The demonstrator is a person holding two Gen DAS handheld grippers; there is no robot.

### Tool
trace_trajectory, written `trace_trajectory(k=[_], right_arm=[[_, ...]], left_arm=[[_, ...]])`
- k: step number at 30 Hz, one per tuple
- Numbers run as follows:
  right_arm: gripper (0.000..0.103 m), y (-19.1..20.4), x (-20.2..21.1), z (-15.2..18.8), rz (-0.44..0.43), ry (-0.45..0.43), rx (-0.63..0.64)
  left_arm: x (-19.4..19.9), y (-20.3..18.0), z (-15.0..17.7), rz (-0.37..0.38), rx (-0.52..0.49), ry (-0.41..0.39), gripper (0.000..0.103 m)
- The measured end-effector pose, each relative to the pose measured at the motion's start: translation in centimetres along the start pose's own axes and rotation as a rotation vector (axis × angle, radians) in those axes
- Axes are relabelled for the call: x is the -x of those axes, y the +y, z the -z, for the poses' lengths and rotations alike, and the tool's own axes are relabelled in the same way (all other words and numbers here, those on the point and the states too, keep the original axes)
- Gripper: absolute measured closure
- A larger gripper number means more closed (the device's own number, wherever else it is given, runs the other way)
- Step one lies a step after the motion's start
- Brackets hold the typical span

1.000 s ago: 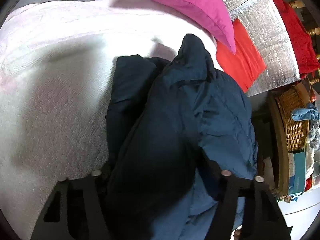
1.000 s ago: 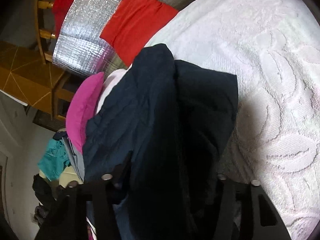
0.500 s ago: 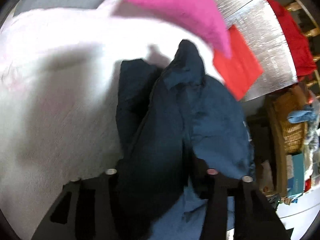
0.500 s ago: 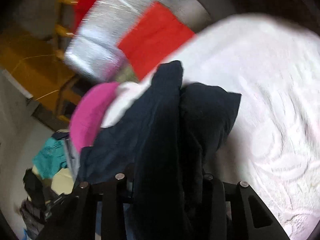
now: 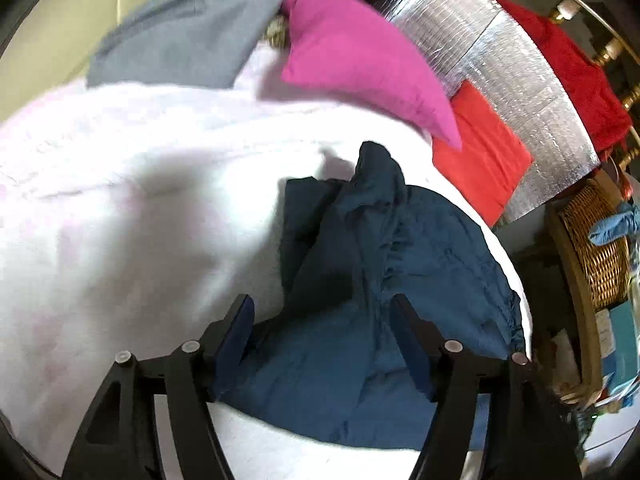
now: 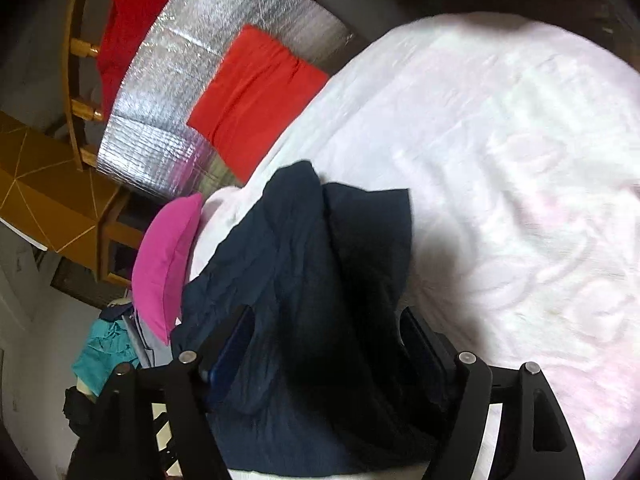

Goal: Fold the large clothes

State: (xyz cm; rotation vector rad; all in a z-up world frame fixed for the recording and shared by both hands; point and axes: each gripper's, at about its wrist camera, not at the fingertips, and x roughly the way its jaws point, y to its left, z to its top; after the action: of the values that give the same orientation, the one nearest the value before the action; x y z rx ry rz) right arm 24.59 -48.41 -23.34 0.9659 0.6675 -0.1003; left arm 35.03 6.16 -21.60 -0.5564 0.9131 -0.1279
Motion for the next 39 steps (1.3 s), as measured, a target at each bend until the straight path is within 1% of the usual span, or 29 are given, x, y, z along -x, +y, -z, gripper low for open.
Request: trace_trajectory(k=[3,6,8,11,12,15,20,23,25,27,30,34,39], right_arm=[[0.024,-0.1,1.6,0.9,-0.009,0.0,0.0],[0.024,-0.2,2.8,2.1,-0.037,0.016,-0.009],[0.024,-0.2,2.9,3.1,-0.056,0.032,-0.023],[0.023,-0.9,3.1,5.0,-0.103,0.064,-0.071],[0.022,-1.2,2.9,5.8,-0.118,0.083,-0.095],[0.021,-1.2,2.2,7.6,-0.146,0.13,-0.106],[0.021,-0.9,0.4,9.8,-0.177,0.193,-0.133],[0.021,-0.5,-0.8,10.4,-0.178,0.206,-0.143],[0.021,-0.4,-1.6,10.5,-0.179,0.202,-0.159],[0.021,-0.5,-2.4,10.7,-0.179,0.19,-0.193],[0.021,-0.8,-3.5,10.9,-0.172,0.19,-0.24],[0.021,-0.8,-4.7,11.1,-0.152,0.154,-0.269],[0.021,-0.9,-5.8,10.6,-0.181,0.091,-0.319]], left_arm=[[1.7,0.9,1.5,0.025,-0.02,0.013,0.03],[2.7,1.7,3.6,0.067,-0.007,0.056,0.03],[3.0,2.2,4.5,0.082,0.021,0.068,0.03],[3.3,3.3,6.3,0.13,0.098,0.113,0.03],[3.2,3.5,6.8,0.147,0.125,0.131,0.03],[3.1,3.5,8.0,0.18,0.169,0.158,0.029],[1.9,3.1,8.8,0.192,0.245,0.166,0.026],[0.6,2.8,8.7,0.198,0.285,0.163,0.026],[0.0,2.9,8.8,0.206,0.308,0.152,0.026],[-1.0,3.2,8.6,0.196,0.349,0.147,0.026],[-1.8,3.3,8.3,0.211,0.385,0.132,0.026],[-2.9,3.2,7.9,0.216,0.418,0.112,0.026],[-4.2,3.4,7.6,0.241,0.472,0.115,0.026]])
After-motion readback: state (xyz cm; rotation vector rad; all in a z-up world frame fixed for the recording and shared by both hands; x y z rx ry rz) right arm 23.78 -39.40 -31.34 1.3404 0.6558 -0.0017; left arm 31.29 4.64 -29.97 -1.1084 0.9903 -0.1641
